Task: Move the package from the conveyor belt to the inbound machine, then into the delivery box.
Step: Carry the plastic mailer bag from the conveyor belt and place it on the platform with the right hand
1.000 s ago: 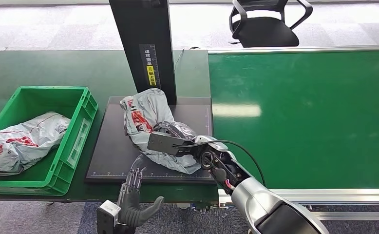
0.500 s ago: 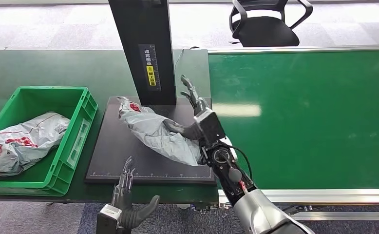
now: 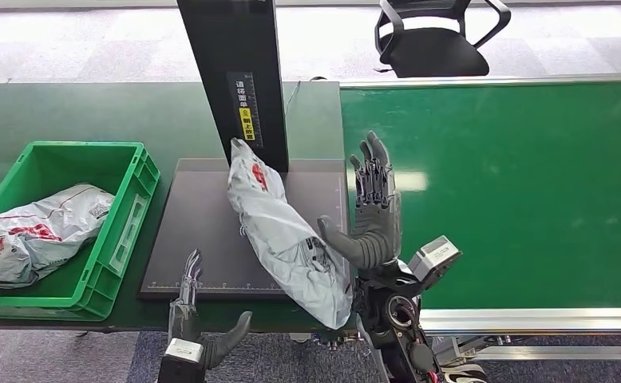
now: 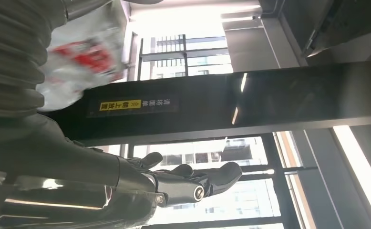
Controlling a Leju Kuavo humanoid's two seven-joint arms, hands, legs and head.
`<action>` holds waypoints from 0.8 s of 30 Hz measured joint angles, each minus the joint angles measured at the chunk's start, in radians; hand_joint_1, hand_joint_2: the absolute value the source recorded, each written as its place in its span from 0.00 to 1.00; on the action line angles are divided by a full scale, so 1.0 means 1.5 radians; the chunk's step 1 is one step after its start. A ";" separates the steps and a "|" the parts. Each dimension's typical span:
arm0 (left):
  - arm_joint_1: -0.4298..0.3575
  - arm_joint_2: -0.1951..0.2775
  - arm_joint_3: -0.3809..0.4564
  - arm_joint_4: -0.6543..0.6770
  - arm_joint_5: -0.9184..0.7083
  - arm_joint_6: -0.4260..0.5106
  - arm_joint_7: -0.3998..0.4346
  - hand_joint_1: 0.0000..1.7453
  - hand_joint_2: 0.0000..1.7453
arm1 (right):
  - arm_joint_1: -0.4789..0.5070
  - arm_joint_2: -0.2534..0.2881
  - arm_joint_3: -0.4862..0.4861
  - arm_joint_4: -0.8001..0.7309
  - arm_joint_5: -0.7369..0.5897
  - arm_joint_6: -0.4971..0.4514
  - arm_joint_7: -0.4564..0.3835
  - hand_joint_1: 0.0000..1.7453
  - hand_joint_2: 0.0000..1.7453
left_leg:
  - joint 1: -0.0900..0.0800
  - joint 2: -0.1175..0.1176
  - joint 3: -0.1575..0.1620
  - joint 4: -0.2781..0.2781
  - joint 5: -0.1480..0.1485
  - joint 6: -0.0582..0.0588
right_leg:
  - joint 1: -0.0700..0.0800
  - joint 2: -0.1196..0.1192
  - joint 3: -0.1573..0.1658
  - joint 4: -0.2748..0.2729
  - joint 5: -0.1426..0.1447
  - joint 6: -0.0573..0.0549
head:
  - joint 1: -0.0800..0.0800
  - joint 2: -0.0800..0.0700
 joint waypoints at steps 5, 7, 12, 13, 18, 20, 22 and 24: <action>-0.004 0.003 -0.020 -0.032 -0.103 0.081 0.047 0.00 1.00 | 0.041 0.005 -0.018 -0.034 -0.017 0.023 0.000 0.00 1.00 | 0.000 0.000 0.000 0.000 0.000 0.000 | 0.000 0.000 0.000 0.000 0.000 0.000 | 0.000 0.000; -0.007 0.007 -0.030 -0.037 -0.118 0.083 0.059 0.00 1.00 | 0.053 0.008 -0.024 -0.042 -0.021 0.026 0.000 0.00 1.00 | 0.000 0.000 0.000 0.000 0.000 0.000 | 0.000 0.000 0.000 0.000 0.000 0.000 | 0.000 0.000; -0.014 0.013 -0.046 -0.041 -0.124 0.083 0.068 0.00 1.00 | 0.067 0.012 -0.031 -0.052 -0.022 0.029 0.000 0.00 1.00 | 0.000 0.000 0.000 0.000 0.000 0.000 | 0.000 0.000 0.000 0.000 0.000 0.000 | 0.000 0.000; -0.015 0.014 -0.048 -0.041 -0.124 0.083 0.069 0.00 1.00 | 0.068 0.012 -0.032 -0.053 -0.022 0.030 0.000 0.00 1.00 | 0.000 0.000 0.000 0.000 0.000 0.000 | 0.000 0.000 0.000 0.000 0.000 0.000 | 0.000 0.000; -0.023 0.016 -0.053 -0.038 -0.120 0.088 0.074 0.00 1.00 | 0.070 0.013 -0.038 -0.054 -0.014 0.011 0.000 0.00 1.00 | 0.000 0.000 0.000 0.000 0.000 0.000 | 0.000 0.000 0.000 0.000 0.000 0.000 | 0.000 0.000; -0.030 0.016 -0.056 -0.034 -0.116 0.088 0.074 0.00 1.00 | 0.067 0.013 -0.043 -0.051 -0.010 -0.002 0.000 0.00 1.00 | 0.000 0.000 0.000 0.000 0.000 0.000 | 0.000 0.000 0.000 0.000 0.000 0.000 | 0.000 0.000; -0.036 0.016 -0.058 -0.028 -0.113 0.088 0.074 0.00 1.00 | 0.062 0.013 -0.049 -0.046 -0.009 -0.009 0.000 0.00 1.00 | 0.000 0.000 0.000 0.000 0.000 0.000 | 0.000 0.000 0.000 0.000 0.000 0.000 | 0.000 0.000; -0.041 0.016 -0.060 -0.023 -0.110 0.087 0.074 0.00 1.00 | 0.060 0.012 -0.054 -0.040 -0.009 -0.012 0.000 0.00 1.00 | 0.000 0.000 0.000 0.000 0.000 0.000 | 0.000 0.000 0.000 0.000 0.000 0.000 | 0.000 0.000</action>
